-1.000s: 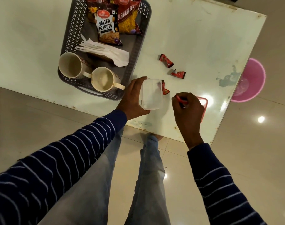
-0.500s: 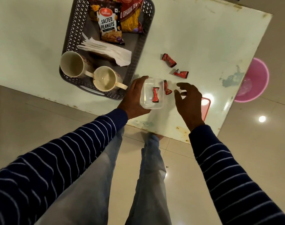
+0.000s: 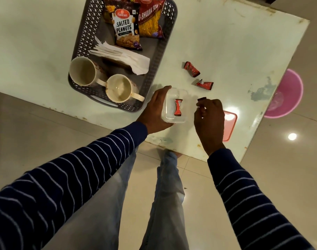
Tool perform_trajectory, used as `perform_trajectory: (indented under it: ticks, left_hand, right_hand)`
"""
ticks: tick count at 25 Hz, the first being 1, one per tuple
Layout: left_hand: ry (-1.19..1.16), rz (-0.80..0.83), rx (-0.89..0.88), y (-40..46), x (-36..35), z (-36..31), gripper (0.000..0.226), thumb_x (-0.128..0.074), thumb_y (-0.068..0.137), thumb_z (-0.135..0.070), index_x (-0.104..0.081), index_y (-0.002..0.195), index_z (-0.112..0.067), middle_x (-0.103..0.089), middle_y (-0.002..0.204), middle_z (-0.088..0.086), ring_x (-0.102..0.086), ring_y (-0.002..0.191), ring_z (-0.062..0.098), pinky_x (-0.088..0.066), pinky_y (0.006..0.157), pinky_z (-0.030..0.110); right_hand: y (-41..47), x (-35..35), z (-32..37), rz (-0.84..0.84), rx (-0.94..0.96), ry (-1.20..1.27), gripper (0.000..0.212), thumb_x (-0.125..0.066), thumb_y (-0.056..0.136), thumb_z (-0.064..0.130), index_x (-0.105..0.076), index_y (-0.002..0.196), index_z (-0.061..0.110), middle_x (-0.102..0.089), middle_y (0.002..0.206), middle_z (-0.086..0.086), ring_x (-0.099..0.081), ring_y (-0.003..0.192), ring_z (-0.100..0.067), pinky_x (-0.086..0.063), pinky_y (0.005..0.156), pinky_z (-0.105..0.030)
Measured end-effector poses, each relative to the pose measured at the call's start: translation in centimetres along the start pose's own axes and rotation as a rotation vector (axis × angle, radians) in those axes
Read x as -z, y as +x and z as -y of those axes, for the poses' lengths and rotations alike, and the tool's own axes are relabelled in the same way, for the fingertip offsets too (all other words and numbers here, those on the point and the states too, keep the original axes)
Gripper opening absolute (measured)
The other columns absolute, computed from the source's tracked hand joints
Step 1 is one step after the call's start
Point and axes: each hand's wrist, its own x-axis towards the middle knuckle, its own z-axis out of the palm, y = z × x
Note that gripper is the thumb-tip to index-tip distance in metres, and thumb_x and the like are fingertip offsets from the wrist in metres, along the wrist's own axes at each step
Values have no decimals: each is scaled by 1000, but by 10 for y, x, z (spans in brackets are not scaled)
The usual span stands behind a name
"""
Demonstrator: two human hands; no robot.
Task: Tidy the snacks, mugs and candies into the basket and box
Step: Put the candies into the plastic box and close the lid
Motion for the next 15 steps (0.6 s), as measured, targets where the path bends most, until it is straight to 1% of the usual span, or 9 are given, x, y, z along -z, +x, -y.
perform_trajectory:
  ticks: [2, 4, 6, 8, 10, 11, 13, 14, 15]
  left_hand:
    - [-23, 19, 5, 6, -5, -7, 111, -86, 66, -41, -18, 151, -17, -30, 152, 5, -33, 139, 21, -41, 111, 41]
    - [-31, 25, 13, 13, -9, -15, 115, -88, 63, -39, -15, 151, -22, -28, 153, 3, -34, 138, 22, -44, 108, 45]
    - [-58, 32, 24, 21, -10, -21, 116, -89, 63, -39, -15, 151, -24, -28, 154, 2, -35, 138, 22, -44, 107, 47]
    - [-75, 44, 30, 26, -9, -22, 113, -87, 65, -43, -15, 151, -25, -30, 152, 1, -37, 137, 22, -45, 106, 47]
    - [-60, 28, 7, 27, -7, -20, 112, -86, 65, -45, -17, 150, -23, -33, 151, 2, -38, 136, 21, -45, 107, 45]
    - [-51, 20, -4, 27, -5, -19, 113, -86, 63, -45, -17, 150, -22, -33, 150, 2, -39, 135, 20, -45, 107, 43]
    - [-41, 12, -15, 26, -3, -16, 115, -88, 62, -43, -17, 150, -22, -32, 150, 2, -38, 135, 18, -45, 107, 39]
    - [-38, 9, -16, 25, -4, -15, 116, -88, 61, -43, -17, 150, -22, -32, 150, 1, -37, 135, 17, -44, 108, 37]
    - [-34, 7, -14, 25, -4, -14, 117, -88, 61, -43, -16, 151, -22, -32, 151, 1, -36, 136, 16, -42, 109, 35]
  right_hand:
    - [-3, 7, 15, -94, 39, 110, 17, -61, 90, 5, -65, 106, 9, -58, 110, -5, -58, 89, -10, -48, 77, -8]
    - [-6, 6, 31, -83, 58, 177, 17, -62, 92, 10, -65, 108, 10, -58, 108, -3, -58, 89, -10, -48, 76, -7]
    - [-7, 4, 39, -70, 50, 205, 18, -59, 96, 19, -65, 111, 11, -59, 107, -1, -60, 92, -14, -53, 78, -20]
    - [2, 8, 37, -118, 34, 228, 21, -55, 99, 26, -63, 114, 13, -58, 107, -1, -58, 95, -14, -56, 77, -33]
    - [21, 16, 25, -170, 50, 190, 22, -54, 99, 26, -61, 116, 12, -57, 109, -1, -56, 99, -13, -55, 81, -37]
    - [32, 19, 17, -158, 63, 135, 24, -54, 100, 24, -59, 119, 11, -57, 114, -2, -55, 104, -15, -52, 89, -35]
    - [52, 21, 1, -8, 77, -30, 34, -52, 100, 21, -54, 132, 10, -53, 135, -8, -49, 125, -24, -36, 105, -25]
    - [61, 21, -6, 93, 95, -126, 40, -52, 99, 19, -49, 138, 11, -47, 144, -9, -43, 133, -28, -33, 106, -27]
    - [68, 20, -12, 177, 132, -227, 44, -54, 98, 17, -47, 141, 13, -43, 149, -9, -40, 135, -30, -37, 105, -32]
